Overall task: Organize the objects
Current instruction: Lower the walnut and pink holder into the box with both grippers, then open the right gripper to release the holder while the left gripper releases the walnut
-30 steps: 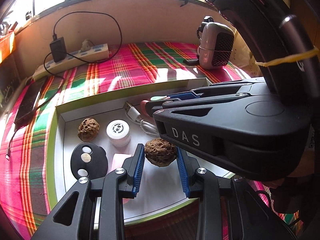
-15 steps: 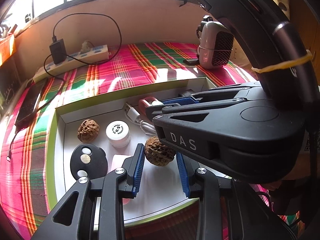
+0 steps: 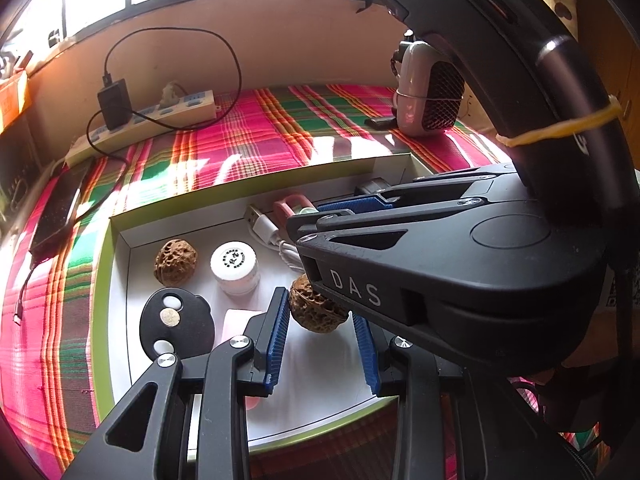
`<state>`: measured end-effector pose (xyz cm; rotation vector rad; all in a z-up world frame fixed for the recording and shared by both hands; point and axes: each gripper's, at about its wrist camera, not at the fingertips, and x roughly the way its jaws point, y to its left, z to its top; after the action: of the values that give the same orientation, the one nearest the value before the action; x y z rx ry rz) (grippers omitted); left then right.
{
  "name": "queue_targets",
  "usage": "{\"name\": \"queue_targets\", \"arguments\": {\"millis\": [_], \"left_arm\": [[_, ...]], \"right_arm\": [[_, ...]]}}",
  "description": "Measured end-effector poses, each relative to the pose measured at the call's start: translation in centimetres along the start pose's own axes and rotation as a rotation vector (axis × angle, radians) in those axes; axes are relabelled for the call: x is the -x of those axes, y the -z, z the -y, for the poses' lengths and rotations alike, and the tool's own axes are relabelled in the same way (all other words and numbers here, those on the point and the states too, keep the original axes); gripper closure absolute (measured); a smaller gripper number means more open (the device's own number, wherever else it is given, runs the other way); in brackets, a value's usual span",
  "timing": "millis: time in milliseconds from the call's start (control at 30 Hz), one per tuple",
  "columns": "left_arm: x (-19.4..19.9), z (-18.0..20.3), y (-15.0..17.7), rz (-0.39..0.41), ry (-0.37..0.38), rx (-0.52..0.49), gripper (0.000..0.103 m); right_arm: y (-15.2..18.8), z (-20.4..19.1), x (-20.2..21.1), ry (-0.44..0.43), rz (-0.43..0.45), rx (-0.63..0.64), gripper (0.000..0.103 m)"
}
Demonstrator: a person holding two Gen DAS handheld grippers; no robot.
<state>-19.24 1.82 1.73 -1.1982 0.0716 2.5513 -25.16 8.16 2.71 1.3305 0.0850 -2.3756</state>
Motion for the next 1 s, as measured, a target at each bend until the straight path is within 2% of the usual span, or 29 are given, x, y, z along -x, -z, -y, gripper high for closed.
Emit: {"name": "queue_targets", "arguments": {"millis": [433,567,1000], "left_arm": [[-0.1,-0.4,-0.1,-0.004,-0.011,0.011,0.073],[-0.1,-0.3,0.0,-0.004,-0.014,0.017,0.073],[0.9,-0.1,0.5,0.005,-0.032,0.023,0.072]], "right_arm": [[0.1,0.1,0.5,-0.002,0.008,-0.013,0.081],[0.2,0.1,0.6,-0.002,0.011,-0.014,0.074],[0.5,-0.1,1.9,0.01,0.035,-0.031,0.074]]}}
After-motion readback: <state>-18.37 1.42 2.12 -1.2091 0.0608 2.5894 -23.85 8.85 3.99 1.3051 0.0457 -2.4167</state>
